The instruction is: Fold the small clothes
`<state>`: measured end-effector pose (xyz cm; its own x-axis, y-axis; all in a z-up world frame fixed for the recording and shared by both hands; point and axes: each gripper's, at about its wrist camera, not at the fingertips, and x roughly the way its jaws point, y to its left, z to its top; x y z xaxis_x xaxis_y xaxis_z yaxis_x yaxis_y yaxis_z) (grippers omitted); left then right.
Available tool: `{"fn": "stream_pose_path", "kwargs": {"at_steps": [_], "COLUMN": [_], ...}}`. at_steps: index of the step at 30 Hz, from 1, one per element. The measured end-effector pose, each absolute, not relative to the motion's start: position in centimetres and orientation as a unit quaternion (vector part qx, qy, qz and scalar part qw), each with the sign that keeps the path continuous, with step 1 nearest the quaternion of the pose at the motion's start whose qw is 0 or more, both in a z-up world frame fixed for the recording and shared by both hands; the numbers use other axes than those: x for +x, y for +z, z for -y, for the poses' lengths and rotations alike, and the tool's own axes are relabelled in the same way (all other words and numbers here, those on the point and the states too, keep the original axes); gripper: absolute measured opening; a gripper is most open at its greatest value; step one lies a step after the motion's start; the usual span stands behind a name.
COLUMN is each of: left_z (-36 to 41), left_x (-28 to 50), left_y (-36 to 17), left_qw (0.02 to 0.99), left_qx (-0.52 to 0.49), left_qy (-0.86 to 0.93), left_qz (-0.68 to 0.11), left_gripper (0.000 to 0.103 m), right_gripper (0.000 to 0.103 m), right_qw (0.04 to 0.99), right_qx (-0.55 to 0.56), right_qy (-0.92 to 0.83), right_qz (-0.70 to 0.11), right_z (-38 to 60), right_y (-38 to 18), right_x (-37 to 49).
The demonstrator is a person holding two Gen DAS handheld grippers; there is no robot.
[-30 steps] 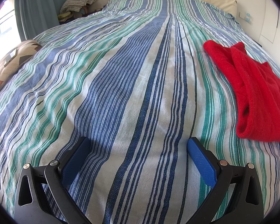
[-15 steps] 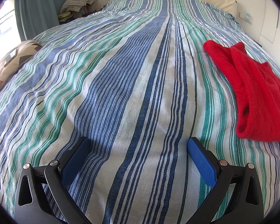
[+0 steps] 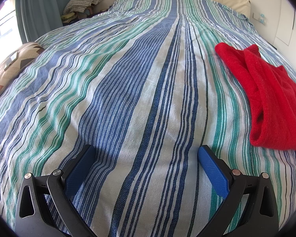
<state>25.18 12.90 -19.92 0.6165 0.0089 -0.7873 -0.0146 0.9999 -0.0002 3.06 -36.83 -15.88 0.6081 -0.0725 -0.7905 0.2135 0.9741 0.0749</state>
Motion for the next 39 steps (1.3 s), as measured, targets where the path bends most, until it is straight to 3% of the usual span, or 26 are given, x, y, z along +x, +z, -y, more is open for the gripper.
{"fn": "stream_pose_path", "kwargs": {"at_steps": [39], "left_z": [-12.81], "left_x": [25.26], "left_y": [-19.92], "left_qw": [0.900], "left_qx": [0.002], "left_qy": [0.013], "left_qz": [-0.436], "left_gripper": [0.103], "right_gripper": [0.103], "right_qw": [0.896], "right_qx": [0.072], "right_qy": [-0.087], "right_qz": [-0.429], "right_z": [36.88], "right_y": [-16.13], "right_x": [3.66]}}
